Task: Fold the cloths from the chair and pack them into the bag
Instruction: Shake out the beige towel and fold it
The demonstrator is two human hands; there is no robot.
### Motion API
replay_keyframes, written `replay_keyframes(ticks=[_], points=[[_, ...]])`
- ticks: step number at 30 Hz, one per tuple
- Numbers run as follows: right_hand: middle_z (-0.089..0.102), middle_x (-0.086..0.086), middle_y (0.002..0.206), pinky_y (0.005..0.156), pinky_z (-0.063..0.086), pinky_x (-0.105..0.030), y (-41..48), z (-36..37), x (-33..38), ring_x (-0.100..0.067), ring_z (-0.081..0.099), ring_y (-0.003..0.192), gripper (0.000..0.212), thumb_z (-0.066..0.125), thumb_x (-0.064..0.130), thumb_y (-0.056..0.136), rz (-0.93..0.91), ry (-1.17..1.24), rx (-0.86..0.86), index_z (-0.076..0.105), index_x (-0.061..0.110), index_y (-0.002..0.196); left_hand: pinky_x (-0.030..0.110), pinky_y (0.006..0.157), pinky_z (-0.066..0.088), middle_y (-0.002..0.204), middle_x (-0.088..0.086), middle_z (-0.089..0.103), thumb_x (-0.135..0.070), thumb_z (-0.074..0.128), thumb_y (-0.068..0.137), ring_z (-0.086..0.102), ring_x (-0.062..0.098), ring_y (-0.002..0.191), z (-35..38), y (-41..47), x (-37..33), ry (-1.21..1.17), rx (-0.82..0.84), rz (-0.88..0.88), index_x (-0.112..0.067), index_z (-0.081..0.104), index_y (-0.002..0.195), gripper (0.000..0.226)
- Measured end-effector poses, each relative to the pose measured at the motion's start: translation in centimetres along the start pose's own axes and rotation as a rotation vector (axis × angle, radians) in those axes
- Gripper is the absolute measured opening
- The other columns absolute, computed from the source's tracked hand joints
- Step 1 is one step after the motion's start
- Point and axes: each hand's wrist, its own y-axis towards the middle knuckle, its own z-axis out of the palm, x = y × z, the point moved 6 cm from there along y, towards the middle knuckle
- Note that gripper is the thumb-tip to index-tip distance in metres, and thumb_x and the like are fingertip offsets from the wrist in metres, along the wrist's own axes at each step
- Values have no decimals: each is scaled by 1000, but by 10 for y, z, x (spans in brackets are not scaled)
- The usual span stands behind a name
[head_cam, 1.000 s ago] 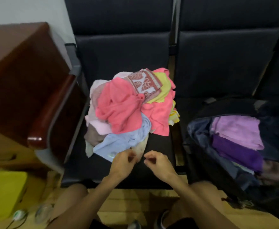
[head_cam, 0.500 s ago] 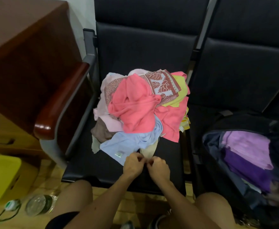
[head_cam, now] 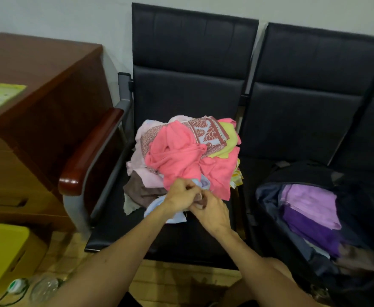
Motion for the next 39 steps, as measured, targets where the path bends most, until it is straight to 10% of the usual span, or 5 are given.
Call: replay_keyframes(ticks=[6, 21, 28, 39], points=[[51, 13, 63, 52, 28, -20, -7, -97, 69, -3, 48, 58, 19, 57, 28, 96, -179, 70, -212, 53, 27, 77, 18, 45, 40, 44, -5, 54, -2, 62, 87, 47, 6, 42, -33, -42, -129, -55, -21, 258, -16, 62, 51, 38], [62, -1, 78, 69, 49, -36, -82, -256, 164, -15, 58, 73, 19, 49, 18, 97, -359, 464, -456, 57, 18, 80, 22, 43, 36, 55, -6, 55, -24, 72, 87, 48, 10, 50, -85, -146, -255, -235, -113, 456, -11, 65, 74, 20], [71, 0, 79, 68, 54, -30, -110, -262, 192, -14, 67, 72, 14, 52, 27, 101, -529, 252, -316, 63, 25, 92, 22, 91, 49, 118, -12, 58, -42, 83, 76, 60, 3, 107, -85, -188, -273, 67, -38, 751, -36, 50, 132, 65], [62, 7, 56, 52, 42, -14, -135, -258, 199, -2, 55, 52, 12, 59, 32, 97, -523, 219, -227, 51, 24, 94, 33, 74, 56, 82, -5, 76, -32, 67, 92, 70, 13, 80, -102, -200, -258, 161, 21, 800, -26, 80, 93, 14]])
